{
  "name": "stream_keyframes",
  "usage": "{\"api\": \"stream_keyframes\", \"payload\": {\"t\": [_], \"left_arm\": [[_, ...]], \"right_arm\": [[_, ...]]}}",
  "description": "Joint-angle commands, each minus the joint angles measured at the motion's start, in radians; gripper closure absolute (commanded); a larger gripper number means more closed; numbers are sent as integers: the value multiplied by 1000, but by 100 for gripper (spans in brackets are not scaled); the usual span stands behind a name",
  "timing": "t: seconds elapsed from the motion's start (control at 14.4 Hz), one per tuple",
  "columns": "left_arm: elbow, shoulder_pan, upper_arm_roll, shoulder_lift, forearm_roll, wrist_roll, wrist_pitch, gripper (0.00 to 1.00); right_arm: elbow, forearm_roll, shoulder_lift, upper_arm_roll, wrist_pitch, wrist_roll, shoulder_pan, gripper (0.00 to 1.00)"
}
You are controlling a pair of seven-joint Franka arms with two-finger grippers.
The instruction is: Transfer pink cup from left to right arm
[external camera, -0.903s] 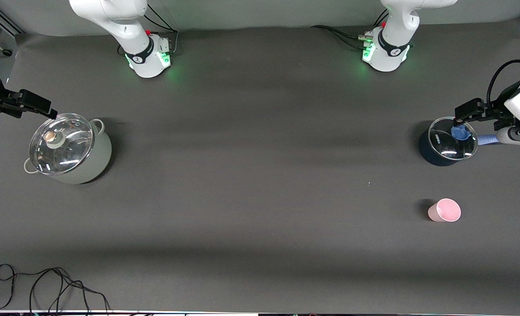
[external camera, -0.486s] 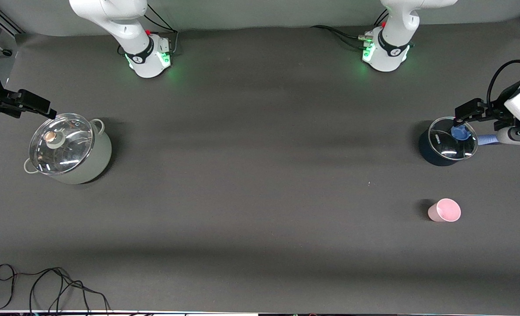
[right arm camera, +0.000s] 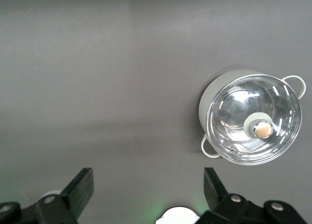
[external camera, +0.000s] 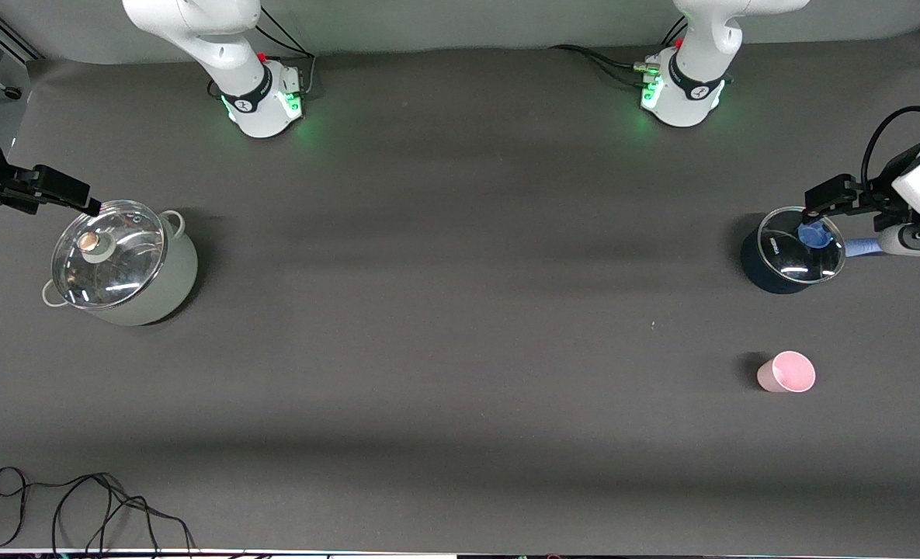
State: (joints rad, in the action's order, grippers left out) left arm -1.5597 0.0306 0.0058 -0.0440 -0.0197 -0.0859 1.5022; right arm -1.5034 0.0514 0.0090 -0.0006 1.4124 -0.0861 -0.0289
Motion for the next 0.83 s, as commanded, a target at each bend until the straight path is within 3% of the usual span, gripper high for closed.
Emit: {"api": "stream_keyframes", "payload": {"t": [0.0, 0.42, 0.76], "left_arm": [[20, -15, 6, -13, -11, -41, 3, 0], [93, -106, 5, -101, -43, -513, 128, 0], [174, -268, 5, -256, -302, -943, 141, 0]], "right_arm": [[31, -13, 14, -4, -19, 0, 9, 0], [31, -13, 16, -4, -19, 9, 11, 0], [31, -13, 19, -4, -19, 8, 11, 0]]}}
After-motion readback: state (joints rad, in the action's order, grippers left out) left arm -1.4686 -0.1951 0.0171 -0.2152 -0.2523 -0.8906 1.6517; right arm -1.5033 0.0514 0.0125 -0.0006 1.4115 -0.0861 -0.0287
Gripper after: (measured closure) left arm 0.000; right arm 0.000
